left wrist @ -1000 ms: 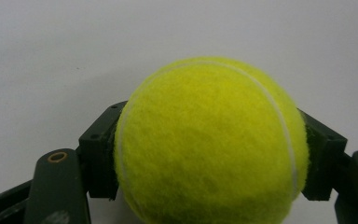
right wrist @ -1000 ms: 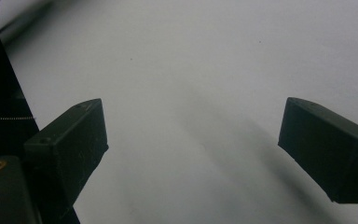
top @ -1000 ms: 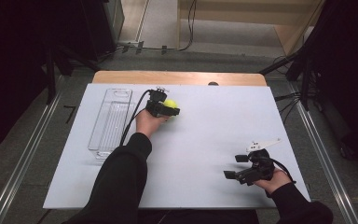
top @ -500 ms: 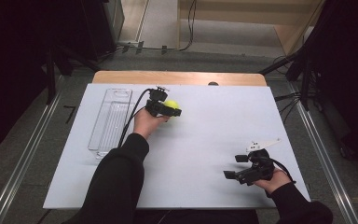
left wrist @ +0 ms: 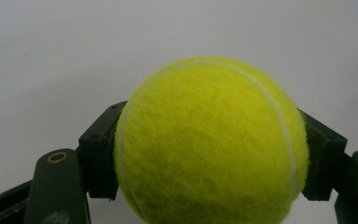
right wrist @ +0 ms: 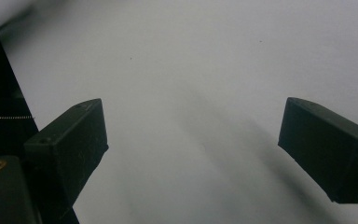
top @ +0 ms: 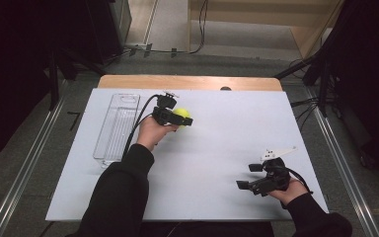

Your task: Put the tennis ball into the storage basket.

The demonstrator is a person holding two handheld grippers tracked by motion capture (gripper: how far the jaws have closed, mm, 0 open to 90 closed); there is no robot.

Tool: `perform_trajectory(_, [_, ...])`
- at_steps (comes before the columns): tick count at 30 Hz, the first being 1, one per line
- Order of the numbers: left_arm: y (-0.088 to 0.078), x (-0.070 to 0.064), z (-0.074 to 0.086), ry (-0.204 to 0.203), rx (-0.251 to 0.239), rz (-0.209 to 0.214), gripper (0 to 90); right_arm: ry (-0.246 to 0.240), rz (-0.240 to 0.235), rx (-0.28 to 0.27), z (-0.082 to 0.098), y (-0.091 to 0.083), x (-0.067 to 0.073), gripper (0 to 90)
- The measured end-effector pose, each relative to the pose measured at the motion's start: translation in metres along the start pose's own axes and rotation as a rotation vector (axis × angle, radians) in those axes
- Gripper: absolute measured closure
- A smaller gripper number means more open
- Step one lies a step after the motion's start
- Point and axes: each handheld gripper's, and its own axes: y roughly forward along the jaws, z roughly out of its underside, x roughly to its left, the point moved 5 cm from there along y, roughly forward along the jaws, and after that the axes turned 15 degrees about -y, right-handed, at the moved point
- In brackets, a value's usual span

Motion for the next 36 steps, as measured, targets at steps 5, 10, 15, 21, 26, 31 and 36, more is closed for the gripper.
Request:
perform_trajectory(5, [-0.006, -0.002, 0.007, 0.006, 0.011, 0.023, 26.1, 0.0, 0.0, -0.001, 0.0, 0.0, 0.0, 6.2])
perform_trajectory(10, [-0.009, -0.004, 0.012, 0.023, 0.026, 0.024, 26.1, 0.005, 0.002, -0.003, 0.0, -0.001, -0.001, 6.2])
perform_trajectory(15, [-0.015, -0.005, 0.015, 0.025, 0.035, 0.035, 26.1, -0.002, 0.001, -0.001, 0.0, -0.001, 0.0, 6.2])
perform_trajectory(21, [-0.02, -0.007, 0.018, 0.039, 0.061, 0.044, 26.1, -0.002, 0.002, -0.001, 0.0, -0.001, 0.0, 6.2])
perform_trajectory(26, [-0.022, -0.008, 0.019, 0.048, 0.07, 0.047, 26.1, 0.001, 0.0, 0.001, -0.001, -0.001, 0.001, 6.2])
perform_trajectory(31, [-0.025, -0.014, 0.02, 0.06, 0.096, 0.059, 26.1, -0.007, 0.0, -0.002, -0.001, 0.0, 0.001, 6.2])
perform_trajectory(36, [-0.03, -0.016, 0.019, 0.062, 0.096, 0.066, 26.1, -0.007, -0.001, -0.002, -0.001, 0.0, 0.001, 6.2])
